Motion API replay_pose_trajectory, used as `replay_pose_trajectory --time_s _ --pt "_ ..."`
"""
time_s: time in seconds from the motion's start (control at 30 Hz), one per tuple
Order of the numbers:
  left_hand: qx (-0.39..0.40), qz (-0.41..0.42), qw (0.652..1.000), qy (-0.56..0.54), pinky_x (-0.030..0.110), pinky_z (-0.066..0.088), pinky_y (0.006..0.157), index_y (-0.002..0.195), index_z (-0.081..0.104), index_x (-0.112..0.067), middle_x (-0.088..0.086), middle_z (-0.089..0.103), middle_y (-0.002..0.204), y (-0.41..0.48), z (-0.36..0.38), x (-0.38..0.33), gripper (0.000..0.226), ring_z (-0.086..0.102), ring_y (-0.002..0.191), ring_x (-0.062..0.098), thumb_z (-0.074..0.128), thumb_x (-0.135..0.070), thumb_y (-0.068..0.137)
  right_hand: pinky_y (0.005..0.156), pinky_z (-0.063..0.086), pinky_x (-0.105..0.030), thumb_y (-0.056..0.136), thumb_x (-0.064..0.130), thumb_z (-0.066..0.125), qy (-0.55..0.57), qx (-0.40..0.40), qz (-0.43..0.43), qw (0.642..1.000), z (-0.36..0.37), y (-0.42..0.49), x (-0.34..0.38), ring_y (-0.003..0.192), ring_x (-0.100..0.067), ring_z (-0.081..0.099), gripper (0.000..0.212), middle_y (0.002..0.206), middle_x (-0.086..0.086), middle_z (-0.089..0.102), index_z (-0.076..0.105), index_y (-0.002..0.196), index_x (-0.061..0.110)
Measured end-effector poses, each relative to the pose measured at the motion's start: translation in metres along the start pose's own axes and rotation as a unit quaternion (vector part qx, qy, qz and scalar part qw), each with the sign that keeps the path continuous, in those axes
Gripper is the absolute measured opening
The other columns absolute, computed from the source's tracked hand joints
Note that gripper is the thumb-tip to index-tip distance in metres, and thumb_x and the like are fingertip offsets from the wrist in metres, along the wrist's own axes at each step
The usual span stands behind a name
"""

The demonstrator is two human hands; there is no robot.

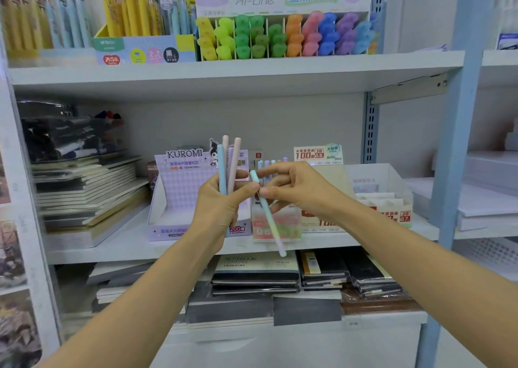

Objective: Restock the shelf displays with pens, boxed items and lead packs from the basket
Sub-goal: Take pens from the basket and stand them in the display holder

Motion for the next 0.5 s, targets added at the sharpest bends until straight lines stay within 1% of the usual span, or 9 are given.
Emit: replay_pose_trajectory --time_s 0.07,0.13,0.17,0.23,0.27,0.33,0.4,0.5 --pt "-0.015 -0.003 1.0 0.021 0.019 0.027 0.033 0.092 0.063 -0.014 -0.008 0.062 0.056 0.0 -0.002 -0.001 0.02 0.028 0.035 0.01 0.078 -0.018 0.08 0.07 0.058 -0.026 0.089 0.006 0.066 0.0 0.008 0.0 1.0 -0.001 0.001 -0.002 0.081 -0.024 0.072 0.044 0.089 -0.011 0.074 0.056 0.131 0.011" --pt "-0.021 -0.02 0.999 0.019 0.02 0.028 0.034 0.089 0.061 -0.014 -0.001 0.063 0.067 0.002 -0.002 0.001 0.015 0.027 0.038 0.011 0.072 -0.024 0.087 0.071 0.059 -0.027 0.088 0.006 0.067 0.003 -0.019 -0.007 1.0 -0.013 0.004 0.0 0.078 -0.023 0.071 0.044 0.086 -0.008 0.072 0.057 0.13 0.015" --pt "-0.026 -0.031 0.999 0.018 0.021 0.028 0.035 0.09 0.06 -0.013 0.002 0.061 0.072 0.003 -0.003 0.002 0.017 0.027 0.038 0.01 0.068 -0.028 0.09 0.071 0.059 -0.026 0.088 0.006 0.067 0.002 -0.048 -0.014 0.999 -0.024 0.007 0.002 0.078 -0.023 0.072 0.043 0.087 -0.007 0.073 0.057 0.128 0.016" --pt "-0.041 -0.054 0.997 0.028 0.02 0.028 0.035 0.096 0.055 -0.011 0.001 0.051 0.073 0.006 -0.008 0.005 0.019 0.027 0.038 0.008 0.059 -0.03 0.096 0.07 0.059 -0.025 0.088 0.007 0.067 -0.01 -0.119 -0.027 0.992 -0.051 0.013 0.007 0.078 -0.023 0.073 0.039 0.09 -0.008 0.073 0.058 0.124 0.015" --pt "-0.045 -0.064 0.996 0.036 0.02 0.028 0.035 0.099 0.054 -0.011 0.001 0.046 0.074 0.007 -0.011 0.008 0.019 0.027 0.038 0.007 0.056 -0.03 0.097 0.069 0.059 -0.025 0.088 0.006 0.067 -0.013 -0.156 -0.03 0.987 -0.063 0.015 0.008 0.078 -0.023 0.073 0.038 0.092 -0.012 0.072 0.058 0.124 0.012" --pt "-0.036 -0.082 0.995 0.049 0.02 0.03 0.036 0.1 0.053 -0.013 0.001 0.044 0.074 0.007 -0.014 0.012 0.017 0.029 0.038 0.007 0.053 -0.03 0.098 0.067 0.059 -0.026 0.088 0.005 0.068 -0.013 -0.22 -0.026 0.975 -0.083 0.018 0.005 0.074 -0.022 0.073 0.037 0.092 -0.016 0.072 0.056 0.123 0.005" --pt "-0.016 -0.092 0.994 0.051 0.02 0.031 0.036 0.098 0.054 -0.015 0.0 0.045 0.076 0.007 -0.014 0.017 0.017 0.03 0.039 0.008 0.053 -0.031 0.098 0.067 0.059 -0.027 0.089 0.008 0.067 -0.021 -0.26 -0.029 0.965 -0.093 0.02 0.0 0.072 -0.021 0.073 0.033 0.087 -0.014 0.074 0.054 0.12 0.006" --pt "-0.005 -0.11 0.993 0.042 0.021 0.03 0.036 0.101 0.054 -0.014 0.001 0.045 0.079 0.006 -0.014 0.022 0.014 0.031 0.039 0.008 0.052 -0.028 0.098 0.067 0.059 -0.028 0.092 0.007 0.063 -0.012 -0.301 -0.058 0.952 -0.1 0.023 -0.002 0.074 -0.022 0.073 0.026 0.087 -0.014 0.073 0.05 0.114 0.012"
Point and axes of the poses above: each hand's wrist, its own y-axis towards the middle knuckle, its own z-axis out of the palm, x = y × z, the point moved 7 cm from there along y, towards the middle knuckle
